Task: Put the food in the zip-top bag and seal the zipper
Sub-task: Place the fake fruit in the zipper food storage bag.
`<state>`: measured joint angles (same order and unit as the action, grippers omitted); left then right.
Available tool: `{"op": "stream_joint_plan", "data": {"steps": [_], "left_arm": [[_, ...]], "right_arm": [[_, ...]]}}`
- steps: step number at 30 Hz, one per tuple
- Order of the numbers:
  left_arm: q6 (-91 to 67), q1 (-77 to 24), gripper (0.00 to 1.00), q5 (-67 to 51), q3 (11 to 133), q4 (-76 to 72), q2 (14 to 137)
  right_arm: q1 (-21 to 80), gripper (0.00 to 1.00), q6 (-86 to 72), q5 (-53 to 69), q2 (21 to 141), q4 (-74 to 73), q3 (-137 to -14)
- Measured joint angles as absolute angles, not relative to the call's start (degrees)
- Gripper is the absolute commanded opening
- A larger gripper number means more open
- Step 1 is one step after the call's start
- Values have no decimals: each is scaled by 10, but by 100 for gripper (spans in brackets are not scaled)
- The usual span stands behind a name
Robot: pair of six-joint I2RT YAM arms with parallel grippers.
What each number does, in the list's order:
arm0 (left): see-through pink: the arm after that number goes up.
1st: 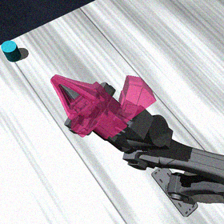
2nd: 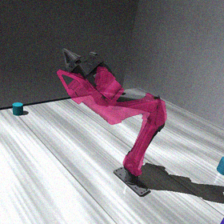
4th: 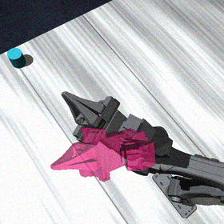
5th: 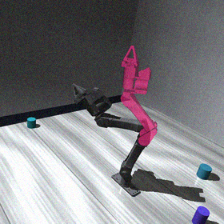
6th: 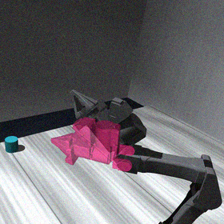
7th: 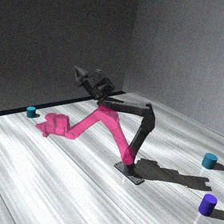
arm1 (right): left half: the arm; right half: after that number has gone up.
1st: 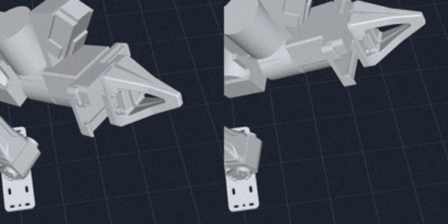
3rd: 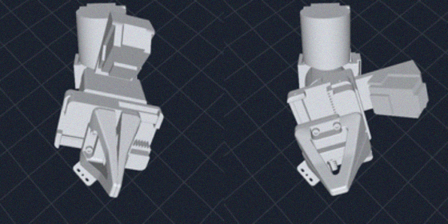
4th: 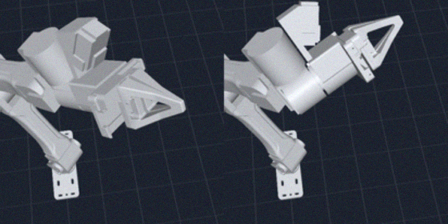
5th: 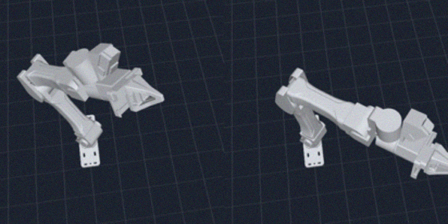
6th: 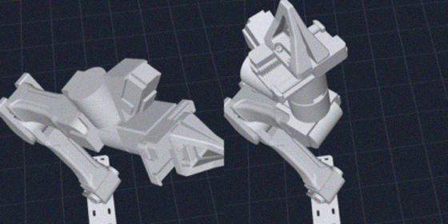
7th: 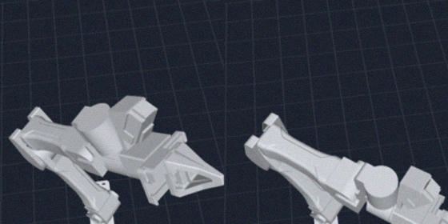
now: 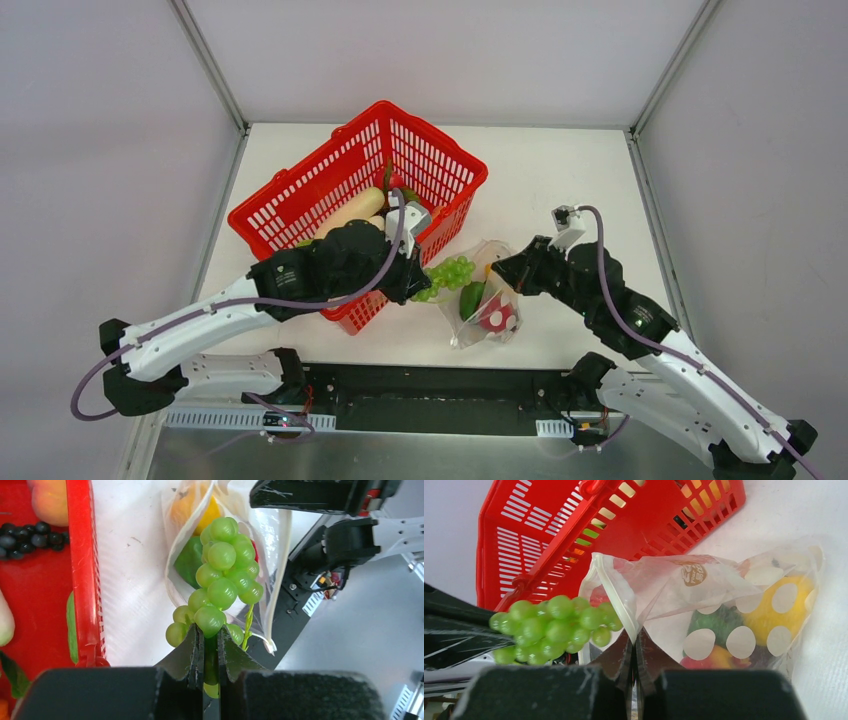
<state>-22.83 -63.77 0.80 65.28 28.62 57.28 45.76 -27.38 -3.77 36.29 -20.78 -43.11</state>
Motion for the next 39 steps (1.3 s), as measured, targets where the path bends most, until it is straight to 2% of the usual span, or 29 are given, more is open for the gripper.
{"op": "stream_joint_plan", "data": {"steps": [7, 23, 26, 33, 39], "left_arm": [[-235, -649, 0, 62, 669, 286, 616], [-298, -649, 0, 86, 690, 193, 724], [-305, -649, 8, 98, 690, 188, 737], [-309, -649, 54, 123, 690, 184, 748], [-304, -649, 64, 119, 692, 178, 748]], "right_arm": [[458, 2, -291, -2, 363, -185, -427], [457, 2, -326, 14, 315, -129, -389], [458, 2, -331, 13, 314, -126, -388], [458, 2, -342, -1, 301, -124, -378], [458, 4, -345, -38, 291, -125, -369]]}}
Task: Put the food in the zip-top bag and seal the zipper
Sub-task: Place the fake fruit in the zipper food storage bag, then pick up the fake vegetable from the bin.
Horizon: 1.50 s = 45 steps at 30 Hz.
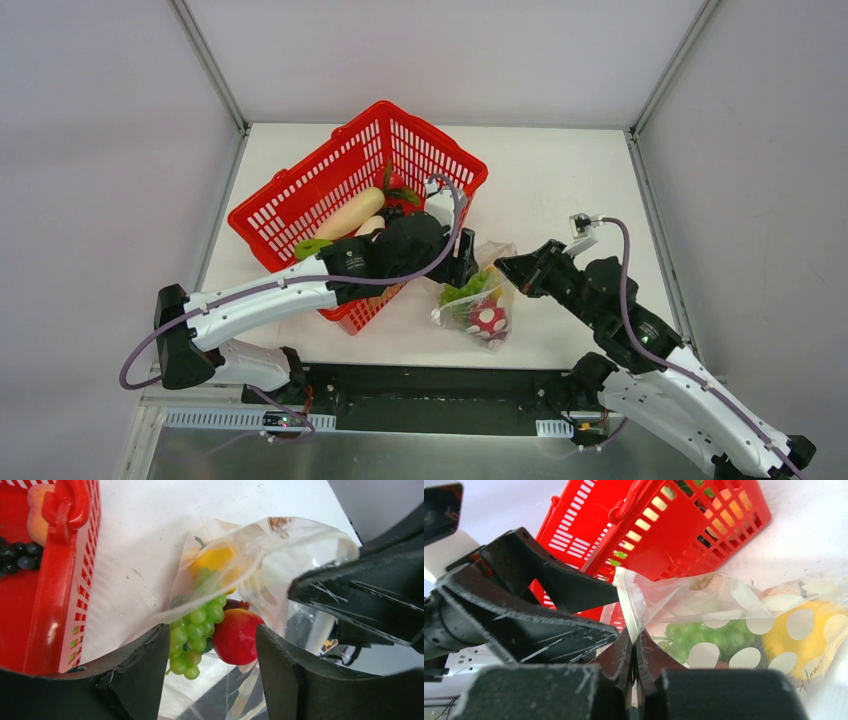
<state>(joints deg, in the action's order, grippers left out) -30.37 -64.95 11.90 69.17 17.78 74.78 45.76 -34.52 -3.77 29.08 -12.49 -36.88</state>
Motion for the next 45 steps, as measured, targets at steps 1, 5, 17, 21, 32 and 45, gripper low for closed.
{"op": "stream_joint_plan", "data": {"steps": [1, 5, 17, 21, 32, 45], "left_arm": [[-302, -649, 65, 115, 694, 178, 748], [-294, -652, 67, 106, 712, 182, 747], [-272, -656, 76, 121, 677, 191, 624], [-267, -656, 79, 146, 663, 204, 580], [-260, -656, 88, 222, 628, 265, 512], [-220, -640, 99, 305, 636, 344, 499]], "right_arm": [[457, 4, -345, -45, 291, -125, -369], [458, 4, -344, -68, 296, -124, -369], [458, 6, -327, -92, 309, -126, -368], [458, 6, -319, -109, 301, -134, -368], [458, 7, -308, -118, 299, -140, -368], [457, 8, -304, -127, 292, -148, -368]]}}
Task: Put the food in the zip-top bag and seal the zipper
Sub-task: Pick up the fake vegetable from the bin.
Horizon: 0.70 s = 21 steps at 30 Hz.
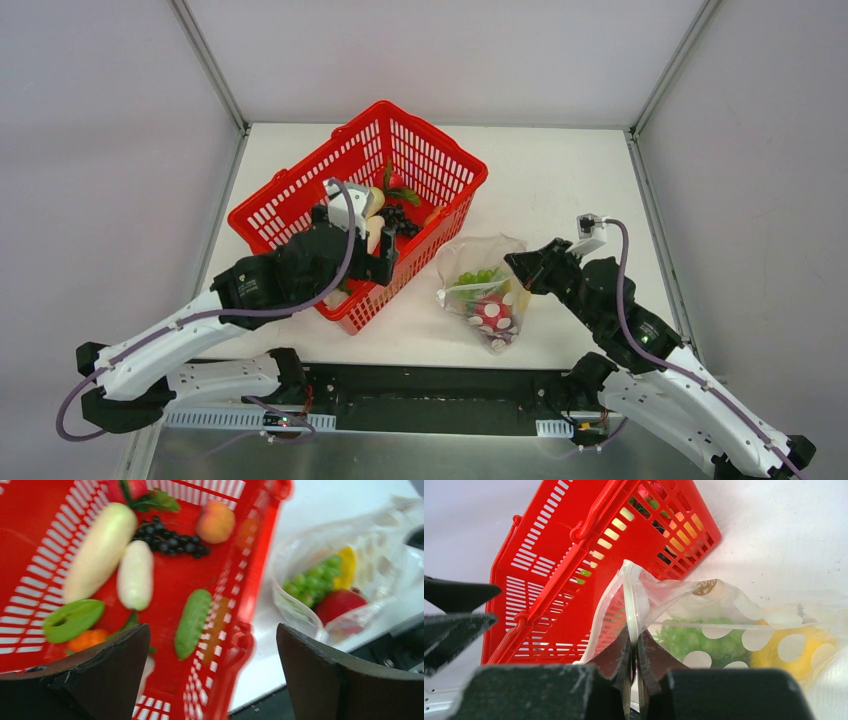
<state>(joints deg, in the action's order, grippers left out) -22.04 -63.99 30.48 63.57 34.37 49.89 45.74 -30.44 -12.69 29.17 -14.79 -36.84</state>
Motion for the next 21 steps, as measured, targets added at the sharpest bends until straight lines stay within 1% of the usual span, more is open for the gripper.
{"op": "stream_joint_plan", "data": {"steps": [4, 9, 15, 18, 21], "left_arm": [[-197, -544, 99, 283, 671, 367, 522], [-183, -437, 99, 226, 676, 373, 550], [-162, -358, 98, 131, 674, 397, 605], [-147, -318, 95, 78, 672, 404, 644], [-139, -290, 93, 32, 641, 390, 677]], "right_arm": [[457, 8, -302, -127, 291, -149, -368], [457, 8, -295, -129, 291, -155, -368], [457, 8, -290, -131, 290, -158, -368], [457, 9, -289, -131, 289, -158, -368], [457, 9, -289, -131, 288, -158, -368]]}}
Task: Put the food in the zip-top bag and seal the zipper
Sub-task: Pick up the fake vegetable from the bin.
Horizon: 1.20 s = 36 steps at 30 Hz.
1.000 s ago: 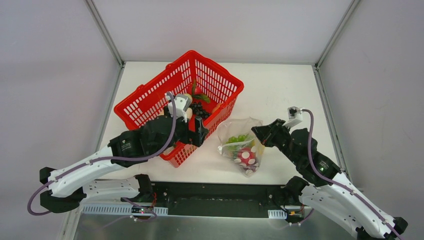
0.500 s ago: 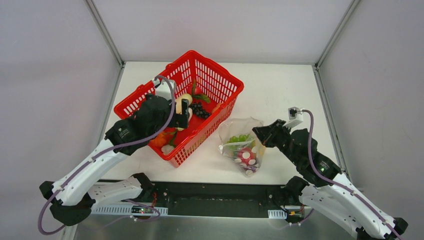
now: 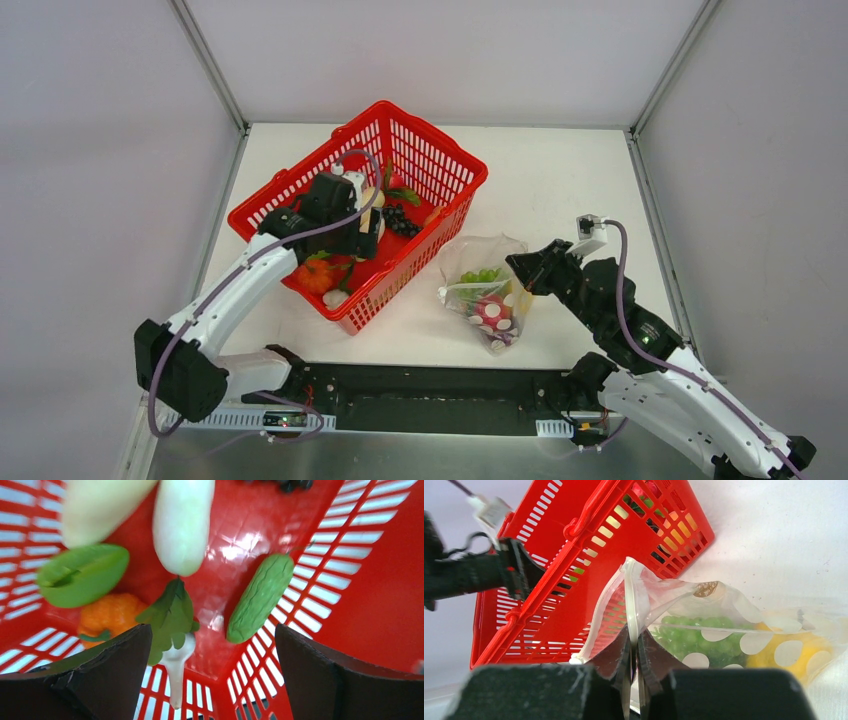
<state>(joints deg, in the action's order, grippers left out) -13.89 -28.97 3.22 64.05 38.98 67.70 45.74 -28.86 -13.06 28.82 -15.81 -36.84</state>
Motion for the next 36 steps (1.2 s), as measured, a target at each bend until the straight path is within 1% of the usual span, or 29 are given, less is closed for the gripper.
{"op": "stream_joint_plan", "data": {"steps": [2, 6, 11, 15, 17, 21, 24, 32, 34, 36], "left_arm": [[-138, -279, 92, 2, 601, 372, 695], [-136, -269, 87, -41, 558, 344, 736], [-126, -269, 74, -85, 554, 296, 789], [-114, -269, 73, -121, 545, 257, 827], [-109, -269, 69, -136, 533, 245, 837], [-95, -269, 68, -166, 527, 237, 852], [-82, -269, 63, -179, 527, 235, 854], [-61, -274, 61, -212, 539, 248, 890], [-56, -277, 54, -216, 540, 258, 894], [-54, -278, 41, -220, 542, 263, 894]], "right_arm": [[457, 9, -289, -131, 288, -159, -368], [457, 9, -288, -131, 286, -161, -368], [458, 9, -284, -131, 284, -165, -369], [457, 9, -282, -132, 283, -166, -369], [458, 9, -280, -133, 283, -169, -369], [458, 9, -278, -136, 283, -170, -369], [457, 9, -278, -138, 283, -170, -369], [457, 9, -278, -139, 284, -170, -369], [458, 9, -278, -139, 284, -170, -369], [458, 9, -278, -139, 285, -170, -369]]}}
